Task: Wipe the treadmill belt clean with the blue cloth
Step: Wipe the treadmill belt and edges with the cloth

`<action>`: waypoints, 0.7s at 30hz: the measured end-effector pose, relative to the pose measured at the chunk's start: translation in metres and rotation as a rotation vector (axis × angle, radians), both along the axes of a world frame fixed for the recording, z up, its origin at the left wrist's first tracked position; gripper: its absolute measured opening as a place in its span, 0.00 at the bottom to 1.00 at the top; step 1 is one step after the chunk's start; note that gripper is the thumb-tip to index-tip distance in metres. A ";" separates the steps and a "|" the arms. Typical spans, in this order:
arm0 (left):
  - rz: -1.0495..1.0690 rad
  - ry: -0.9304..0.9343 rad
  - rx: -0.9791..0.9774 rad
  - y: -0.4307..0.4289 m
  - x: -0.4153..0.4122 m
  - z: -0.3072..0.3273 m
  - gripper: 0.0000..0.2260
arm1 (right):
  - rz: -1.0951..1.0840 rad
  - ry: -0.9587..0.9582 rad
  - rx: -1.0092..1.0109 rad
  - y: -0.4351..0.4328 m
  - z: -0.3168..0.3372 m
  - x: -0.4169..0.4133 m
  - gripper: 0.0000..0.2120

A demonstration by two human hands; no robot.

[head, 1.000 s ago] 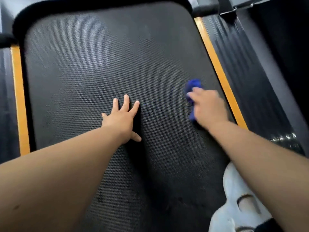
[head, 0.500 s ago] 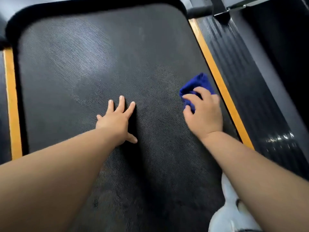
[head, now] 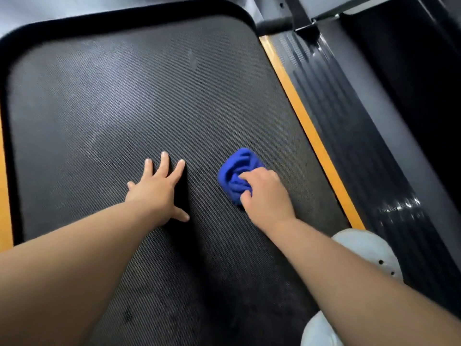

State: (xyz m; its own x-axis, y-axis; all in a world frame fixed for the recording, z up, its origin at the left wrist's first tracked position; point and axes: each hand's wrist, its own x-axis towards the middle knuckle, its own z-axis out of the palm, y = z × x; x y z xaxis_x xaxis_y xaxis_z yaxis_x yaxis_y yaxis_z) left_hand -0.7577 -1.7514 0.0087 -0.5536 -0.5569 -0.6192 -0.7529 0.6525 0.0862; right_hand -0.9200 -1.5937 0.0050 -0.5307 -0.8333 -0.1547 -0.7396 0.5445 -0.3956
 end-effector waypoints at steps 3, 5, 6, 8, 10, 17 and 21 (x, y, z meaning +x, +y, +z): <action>0.002 -0.006 0.010 -0.001 -0.001 0.000 0.57 | -0.181 0.072 -0.092 0.004 0.002 -0.034 0.18; -0.004 -0.003 0.002 -0.002 -0.001 -0.001 0.57 | -0.304 0.062 0.010 -0.002 -0.001 -0.062 0.23; -0.002 -0.001 0.002 -0.002 -0.002 -0.001 0.57 | -0.286 0.080 0.058 -0.005 -0.003 -0.068 0.23; 0.000 -0.006 0.006 -0.002 -0.002 -0.001 0.57 | -0.252 0.097 0.048 -0.009 -0.005 -0.061 0.19; 0.000 -0.009 0.004 -0.001 -0.001 -0.001 0.58 | -0.316 0.048 -0.044 -0.003 -0.007 -0.036 0.14; 0.005 0.013 -0.006 -0.001 -0.001 -0.002 0.58 | -0.227 0.091 -0.183 0.018 0.003 -0.047 0.15; 0.019 0.017 0.005 -0.001 0.000 -0.003 0.58 | -0.304 0.178 0.141 0.008 0.004 -0.079 0.17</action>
State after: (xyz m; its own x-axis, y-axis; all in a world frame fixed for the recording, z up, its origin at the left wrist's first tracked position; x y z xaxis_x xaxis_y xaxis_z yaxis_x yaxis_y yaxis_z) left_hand -0.7572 -1.7522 0.0059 -0.5534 -0.5648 -0.6121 -0.7637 0.6374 0.1024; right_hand -0.9992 -1.5859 0.0093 -0.7793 -0.6108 -0.1397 -0.5863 0.7895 -0.1814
